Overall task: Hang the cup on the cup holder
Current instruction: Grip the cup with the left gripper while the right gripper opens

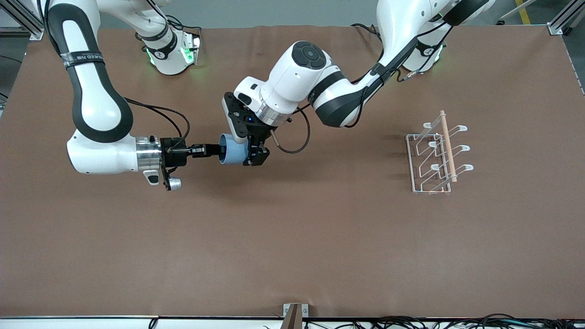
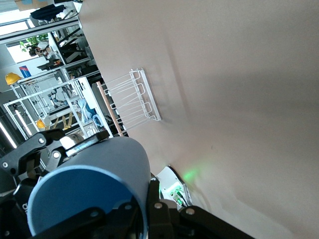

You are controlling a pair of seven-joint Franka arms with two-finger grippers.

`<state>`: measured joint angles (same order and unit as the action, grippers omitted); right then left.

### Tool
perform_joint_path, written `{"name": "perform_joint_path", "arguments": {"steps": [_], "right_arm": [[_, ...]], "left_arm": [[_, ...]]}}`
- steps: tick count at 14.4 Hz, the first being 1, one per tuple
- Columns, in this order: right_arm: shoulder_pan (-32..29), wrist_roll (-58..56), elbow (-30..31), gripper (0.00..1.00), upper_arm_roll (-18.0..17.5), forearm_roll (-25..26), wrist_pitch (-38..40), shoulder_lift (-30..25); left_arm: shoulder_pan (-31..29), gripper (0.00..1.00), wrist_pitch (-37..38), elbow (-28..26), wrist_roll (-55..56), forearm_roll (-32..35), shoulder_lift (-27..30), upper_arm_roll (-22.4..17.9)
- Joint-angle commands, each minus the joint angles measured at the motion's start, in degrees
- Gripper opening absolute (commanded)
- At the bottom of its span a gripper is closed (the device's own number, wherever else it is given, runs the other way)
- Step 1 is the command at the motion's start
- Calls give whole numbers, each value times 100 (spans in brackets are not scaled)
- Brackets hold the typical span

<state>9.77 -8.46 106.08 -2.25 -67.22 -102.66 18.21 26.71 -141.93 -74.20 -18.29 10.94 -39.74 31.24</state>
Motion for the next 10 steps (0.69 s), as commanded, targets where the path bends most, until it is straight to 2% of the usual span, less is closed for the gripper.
{"name": "perform_joint_path", "arguments": {"steps": [1,2,6,7,8,9,10], "right_arm": [[-2,-25,159,5,6,-134,-18,-98],[-2,-25,159,6,6,-134,-18,-98],[-10,-25,159,8,6,-134,-18,-98],[-10,-16,159,13,6,-134,-18,-98],[-28,-16,159,23,6,-134,-9,-98],[-45,-16,159,56,6,-134,17,-98],[-46,-16,159,100,6,-134,17,-98]], "left_arm": [[36,76,-28,134,-245,83,-77,14],[45,72,-28,134,-245,83,-77,14],[45,68,-28,134,-254,83,-77,5],[45,68,-19,126,-245,83,-77,5],[36,68,7,126,-237,83,-69,14],[28,68,42,126,-237,92,-51,14],[19,68,51,126,-237,83,-34,14]]}}
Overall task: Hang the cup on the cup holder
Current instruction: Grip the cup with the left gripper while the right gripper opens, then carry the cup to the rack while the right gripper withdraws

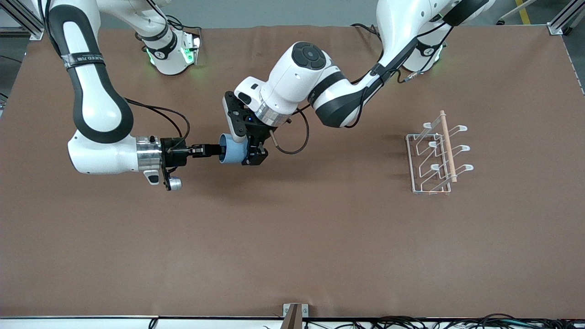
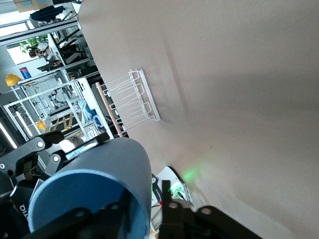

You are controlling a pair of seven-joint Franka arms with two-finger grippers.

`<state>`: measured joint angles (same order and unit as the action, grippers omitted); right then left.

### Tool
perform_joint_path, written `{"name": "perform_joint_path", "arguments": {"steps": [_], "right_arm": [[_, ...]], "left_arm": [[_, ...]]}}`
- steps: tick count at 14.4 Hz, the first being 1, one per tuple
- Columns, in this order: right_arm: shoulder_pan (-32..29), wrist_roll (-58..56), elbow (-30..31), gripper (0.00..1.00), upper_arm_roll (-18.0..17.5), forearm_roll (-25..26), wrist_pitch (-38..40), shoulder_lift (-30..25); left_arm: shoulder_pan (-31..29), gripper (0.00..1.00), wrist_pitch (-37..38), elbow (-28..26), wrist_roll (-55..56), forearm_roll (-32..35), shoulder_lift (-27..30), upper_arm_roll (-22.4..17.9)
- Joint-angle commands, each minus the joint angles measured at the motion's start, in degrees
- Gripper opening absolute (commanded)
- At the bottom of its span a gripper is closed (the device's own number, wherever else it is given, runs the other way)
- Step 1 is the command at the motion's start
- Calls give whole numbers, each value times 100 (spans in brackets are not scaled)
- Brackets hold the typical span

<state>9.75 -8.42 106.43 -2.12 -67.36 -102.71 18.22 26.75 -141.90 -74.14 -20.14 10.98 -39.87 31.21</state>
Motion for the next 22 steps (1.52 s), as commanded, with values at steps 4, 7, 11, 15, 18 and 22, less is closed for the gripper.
{"name": "perform_joint_path", "arguments": {"steps": [4,7,11,15,18,22], "right_arm": [[-78,-11,106,100,-8,-120,32,-99],[-262,-11,80,100,1,-111,224,-99],[-473,-28,167,100,219,98,129,-344],[-991,-98,54,100,484,959,233,-512],[-1036,-98,-148,100,493,1836,234,-539],[-1264,-11,-780,100,511,3453,234,-617]], "left_arm": [[-108,69,1326,128,-52,89,276,17],[-476,69,2400,119,-52,133,531,8],[-1108,70,3981,119,-121,377,936,-36],[-1926,70,5091,111,-1296,1316,1182,-27],[-2287,70,5750,93,-2228,2483,1192,-36],[-2262,70,6314,-152,-2960,4033,1086,-36]]}}
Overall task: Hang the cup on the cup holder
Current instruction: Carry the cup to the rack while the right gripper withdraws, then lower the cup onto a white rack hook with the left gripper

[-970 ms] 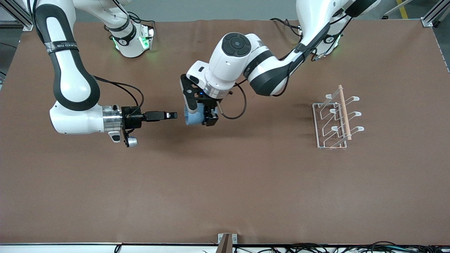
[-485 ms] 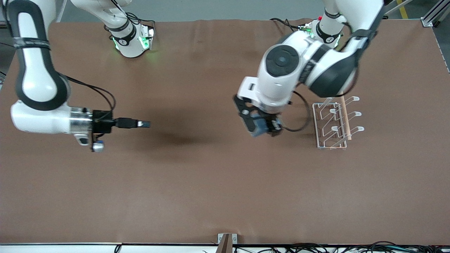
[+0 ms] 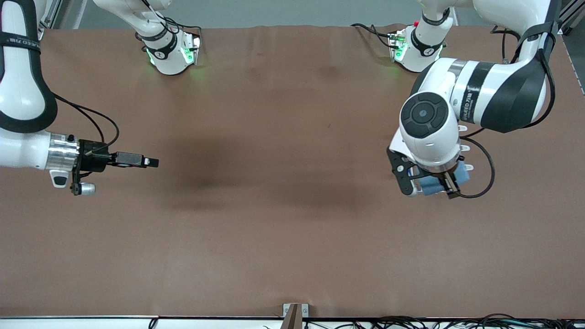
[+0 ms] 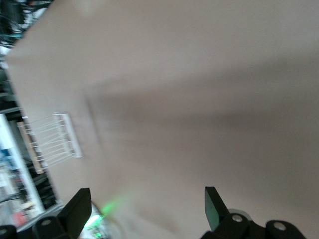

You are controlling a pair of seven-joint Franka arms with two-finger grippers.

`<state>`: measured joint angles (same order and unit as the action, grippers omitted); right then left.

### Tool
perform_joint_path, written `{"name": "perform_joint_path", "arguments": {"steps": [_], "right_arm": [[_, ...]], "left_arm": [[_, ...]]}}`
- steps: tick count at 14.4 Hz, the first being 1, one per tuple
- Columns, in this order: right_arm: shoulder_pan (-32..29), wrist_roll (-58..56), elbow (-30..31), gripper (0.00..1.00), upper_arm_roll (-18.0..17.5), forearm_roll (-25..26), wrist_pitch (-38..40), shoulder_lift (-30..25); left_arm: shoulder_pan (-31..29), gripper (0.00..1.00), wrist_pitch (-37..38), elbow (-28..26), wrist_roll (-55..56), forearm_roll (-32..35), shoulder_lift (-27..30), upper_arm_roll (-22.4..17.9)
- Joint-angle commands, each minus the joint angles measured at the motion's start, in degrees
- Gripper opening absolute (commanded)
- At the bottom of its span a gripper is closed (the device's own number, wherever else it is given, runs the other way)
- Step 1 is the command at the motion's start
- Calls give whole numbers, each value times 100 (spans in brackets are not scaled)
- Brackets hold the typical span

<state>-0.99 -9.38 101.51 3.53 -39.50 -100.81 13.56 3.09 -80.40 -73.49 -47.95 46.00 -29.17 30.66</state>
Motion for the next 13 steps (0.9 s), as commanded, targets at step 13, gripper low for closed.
{"name": "perform_joint_path", "arguments": {"steps": [13], "right_arm": [[521,2186,-1307,100,-133,4038,816,-1321]], "left_arm": [[657,71,1422,-1818,1050,2449,-607,10]]}}
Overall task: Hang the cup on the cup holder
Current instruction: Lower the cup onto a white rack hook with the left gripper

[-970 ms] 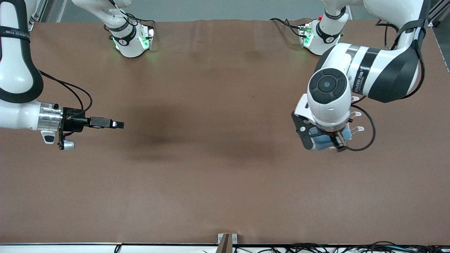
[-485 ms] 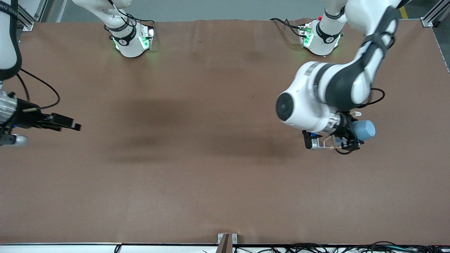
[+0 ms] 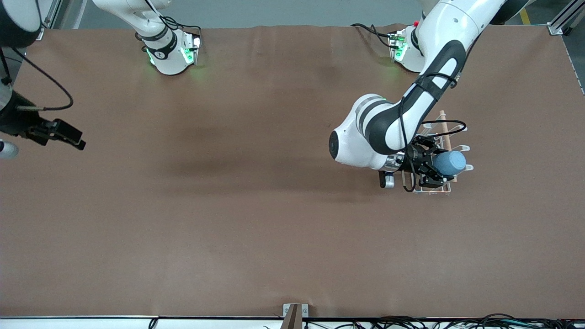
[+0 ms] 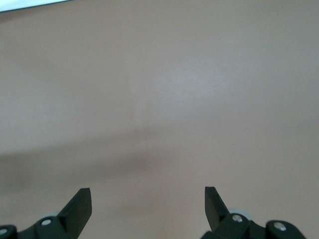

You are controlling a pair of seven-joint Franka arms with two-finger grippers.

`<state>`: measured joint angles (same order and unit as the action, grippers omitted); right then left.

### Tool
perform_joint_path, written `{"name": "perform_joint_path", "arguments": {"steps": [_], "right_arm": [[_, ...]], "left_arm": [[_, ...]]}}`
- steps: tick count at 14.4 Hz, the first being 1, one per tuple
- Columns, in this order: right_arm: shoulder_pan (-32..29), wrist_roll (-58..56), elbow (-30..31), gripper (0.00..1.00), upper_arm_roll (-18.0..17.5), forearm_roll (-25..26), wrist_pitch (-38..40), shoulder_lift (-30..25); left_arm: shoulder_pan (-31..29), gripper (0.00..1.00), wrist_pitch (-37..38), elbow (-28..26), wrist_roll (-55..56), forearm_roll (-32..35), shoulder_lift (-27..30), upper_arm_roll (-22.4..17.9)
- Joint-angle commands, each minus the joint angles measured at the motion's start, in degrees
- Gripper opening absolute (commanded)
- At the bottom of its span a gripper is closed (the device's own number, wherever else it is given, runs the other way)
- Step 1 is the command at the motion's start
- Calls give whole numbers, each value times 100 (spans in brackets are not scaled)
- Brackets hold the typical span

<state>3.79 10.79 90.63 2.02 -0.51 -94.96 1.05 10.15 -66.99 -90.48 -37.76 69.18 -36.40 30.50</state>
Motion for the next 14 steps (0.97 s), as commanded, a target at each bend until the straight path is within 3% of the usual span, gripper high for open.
{"name": "perform_joint_path", "arguments": {"steps": [1,4,7,14], "right_arm": [[52,212,-404,100,17,130,458,-52],[-1,178,-493,100,44,104,504,-35],[34,186,-967,100,52,121,749,36],[-247,-138,-977,100,61,60,961,53]], "left_arm": [[-65,71,80,-163,102,139,72,26],[-74,71,80,-312,593,130,-51,35],[-83,71,107,-330,709,122,-165,26],[-66,72,89,-339,1262,139,-517,26]]}}
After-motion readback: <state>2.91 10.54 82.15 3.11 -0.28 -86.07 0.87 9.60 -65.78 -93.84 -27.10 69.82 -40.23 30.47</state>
